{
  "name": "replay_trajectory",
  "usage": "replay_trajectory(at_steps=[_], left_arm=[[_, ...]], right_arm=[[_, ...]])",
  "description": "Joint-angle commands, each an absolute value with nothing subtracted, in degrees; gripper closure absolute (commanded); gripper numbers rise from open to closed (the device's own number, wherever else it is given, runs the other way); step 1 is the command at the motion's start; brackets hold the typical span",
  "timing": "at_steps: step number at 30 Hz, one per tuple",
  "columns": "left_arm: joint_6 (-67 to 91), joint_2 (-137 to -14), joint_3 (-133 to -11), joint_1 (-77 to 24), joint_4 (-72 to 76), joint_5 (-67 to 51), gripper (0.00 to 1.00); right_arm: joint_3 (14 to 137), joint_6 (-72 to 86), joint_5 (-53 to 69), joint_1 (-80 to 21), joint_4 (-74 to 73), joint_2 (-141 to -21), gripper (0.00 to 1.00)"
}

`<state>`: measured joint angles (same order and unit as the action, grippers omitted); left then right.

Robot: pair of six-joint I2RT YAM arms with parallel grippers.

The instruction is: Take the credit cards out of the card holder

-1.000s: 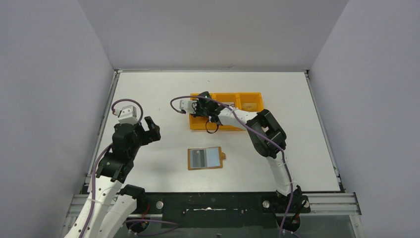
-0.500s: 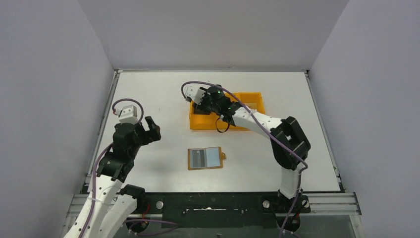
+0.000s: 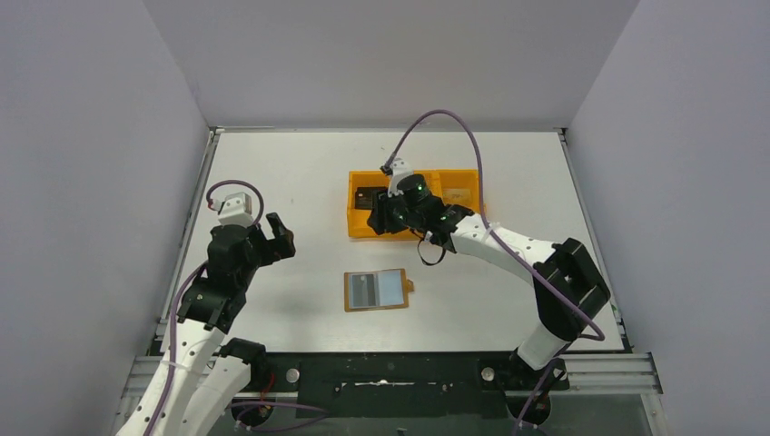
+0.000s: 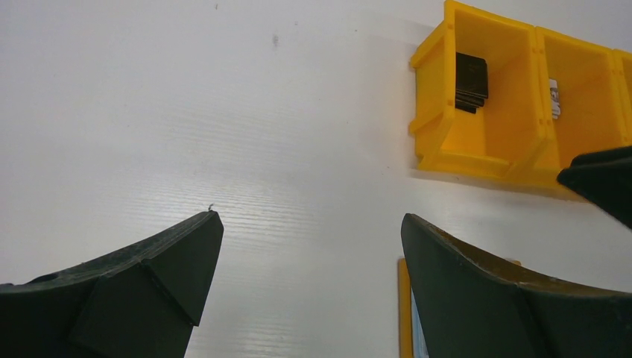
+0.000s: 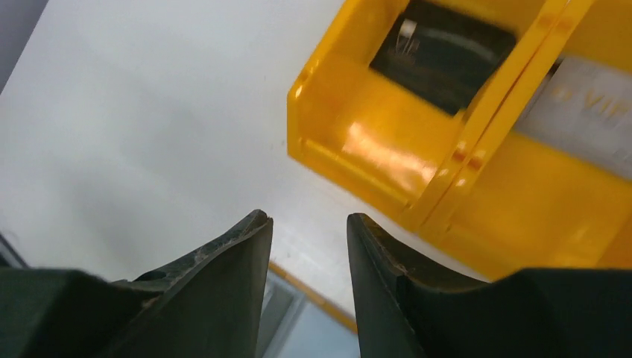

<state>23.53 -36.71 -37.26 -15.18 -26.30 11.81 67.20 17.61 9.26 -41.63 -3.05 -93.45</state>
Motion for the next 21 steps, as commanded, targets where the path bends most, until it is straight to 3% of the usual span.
replay_trajectory(at_steps=[1,9,21], left_arm=[[23.6,-37.1,-37.9,-14.7,-22.8,11.8,0.08],[23.6,-37.6,-37.9,-14.6,-23.0,12.0,0.08],[23.6,-37.7,-37.9,-14.3,-23.0,12.1,0.08]], right_arm=[[63.1,40.0,5.4,-48.8,-10.9,-93.4,0.58],[65.6,52.5,-18.2,-62.1,-22.6,-95.7,0.56],[72.4,51.8,-19.7,-65.7,-28.5,-105.4,0.61]])
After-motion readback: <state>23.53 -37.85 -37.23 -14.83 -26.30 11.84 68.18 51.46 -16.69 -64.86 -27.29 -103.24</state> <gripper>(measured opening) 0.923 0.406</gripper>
